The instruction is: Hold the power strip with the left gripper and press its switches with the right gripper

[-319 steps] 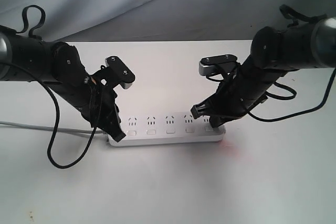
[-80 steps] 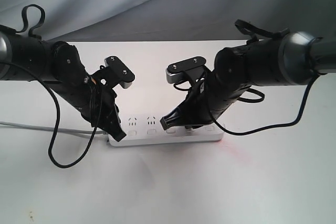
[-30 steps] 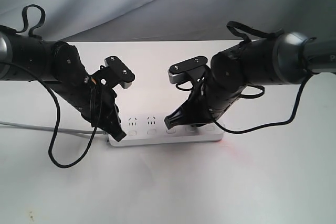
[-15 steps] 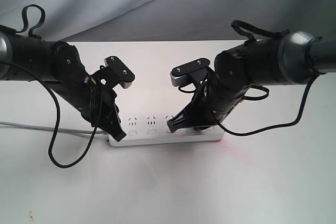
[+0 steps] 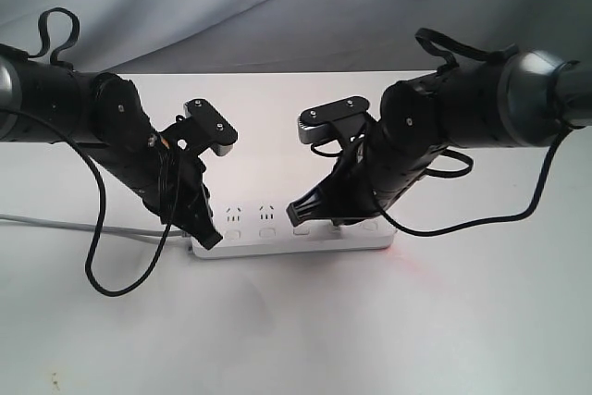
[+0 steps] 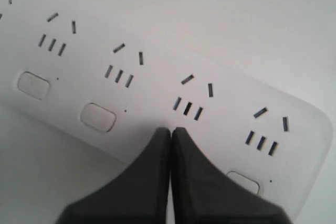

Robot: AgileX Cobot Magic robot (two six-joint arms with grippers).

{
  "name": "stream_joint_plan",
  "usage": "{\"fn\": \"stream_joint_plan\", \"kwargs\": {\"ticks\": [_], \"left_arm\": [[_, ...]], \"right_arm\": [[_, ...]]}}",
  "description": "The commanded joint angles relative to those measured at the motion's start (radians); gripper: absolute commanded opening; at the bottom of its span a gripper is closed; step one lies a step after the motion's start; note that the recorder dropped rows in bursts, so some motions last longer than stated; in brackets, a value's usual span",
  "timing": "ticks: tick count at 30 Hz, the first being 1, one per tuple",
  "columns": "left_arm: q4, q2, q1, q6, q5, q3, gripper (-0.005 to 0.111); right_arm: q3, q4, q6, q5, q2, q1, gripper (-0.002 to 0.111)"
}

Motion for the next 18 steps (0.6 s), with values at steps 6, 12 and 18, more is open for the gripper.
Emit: {"fn": "stream_joint_plan", "kwargs": {"ticks": [6,12,18], "left_arm": [[0.011,0.018,-0.006,-0.003,0.026,0.008,0.0],[0.011,0.018,-0.006,-0.003,0.026,0.008,0.0],[0.011,0.018,-0.006,-0.003,0.026,0.008,0.0]], "right_arm": [[0.005,0.002,-0.012,0.021,0.016,-0.005,0.0],[0.005,0.002,-0.012,0.012,0.05,-0.005,0.0],[0.005,-0.002,-0.012,0.012,0.084,-0.005,0.0]]}}
